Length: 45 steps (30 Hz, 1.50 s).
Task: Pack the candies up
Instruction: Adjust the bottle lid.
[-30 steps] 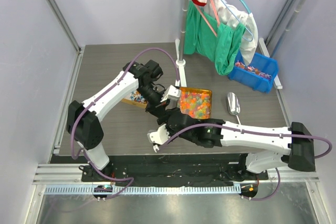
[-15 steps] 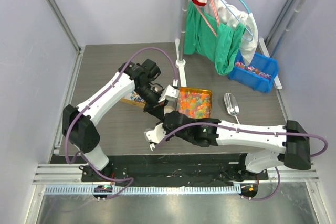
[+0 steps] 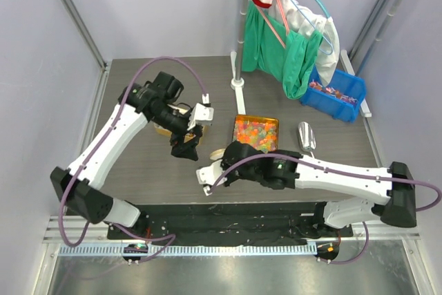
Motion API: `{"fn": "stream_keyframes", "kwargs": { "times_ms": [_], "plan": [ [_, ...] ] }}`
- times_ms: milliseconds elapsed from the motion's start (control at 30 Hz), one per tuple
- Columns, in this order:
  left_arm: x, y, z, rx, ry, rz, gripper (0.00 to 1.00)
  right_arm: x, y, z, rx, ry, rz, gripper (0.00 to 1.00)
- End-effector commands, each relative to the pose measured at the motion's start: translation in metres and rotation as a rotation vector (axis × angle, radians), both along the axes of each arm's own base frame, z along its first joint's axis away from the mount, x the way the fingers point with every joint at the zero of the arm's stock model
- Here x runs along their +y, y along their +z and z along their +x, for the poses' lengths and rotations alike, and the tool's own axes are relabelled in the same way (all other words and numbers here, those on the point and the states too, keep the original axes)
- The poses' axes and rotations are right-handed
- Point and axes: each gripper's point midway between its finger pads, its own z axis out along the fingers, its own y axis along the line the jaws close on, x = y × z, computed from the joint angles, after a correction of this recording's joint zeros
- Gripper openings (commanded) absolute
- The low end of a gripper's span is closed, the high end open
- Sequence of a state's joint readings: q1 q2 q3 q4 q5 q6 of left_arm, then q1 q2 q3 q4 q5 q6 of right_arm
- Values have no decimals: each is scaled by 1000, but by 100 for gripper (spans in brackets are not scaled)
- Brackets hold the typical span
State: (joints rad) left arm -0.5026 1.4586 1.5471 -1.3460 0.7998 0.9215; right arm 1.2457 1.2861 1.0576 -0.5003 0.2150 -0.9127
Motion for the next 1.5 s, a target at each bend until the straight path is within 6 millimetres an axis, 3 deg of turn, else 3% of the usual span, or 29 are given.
{"fn": "stream_keyframes", "kwargs": {
  "times_ms": [0,33,200,500,600,800,1067,1167,1200,1400,1467],
  "plan": [
    [16,0,-22,18,58,30,89,-5,55,-13,153,8,215,1],
    [16,-2,-19,0,69,31,90,1,66,-23,207,59,262,1],
    [15,5,-9,-137,85,-28,99,-10,87,-23,337,46,372,1],
    [-4,24,-1,-138,83,-131,100,1,75,-32,579,86,411,1],
    [-10,26,-3,-112,70,-161,100,6,73,-25,628,73,430,1],
    [-13,28,-12,-78,49,-197,97,14,88,-18,717,99,472,1],
    [-16,13,-18,-44,28,-189,93,30,100,-14,773,128,479,1],
    [-16,11,-19,-42,22,-190,83,34,101,-9,777,122,477,1],
    [-17,11,-20,-41,18,-194,73,34,101,-7,773,115,477,1],
    [-16,11,-25,-49,10,-202,39,34,91,5,758,85,463,1],
    [-16,13,-27,-57,6,-206,34,33,89,9,749,79,460,1]
  ]
}}
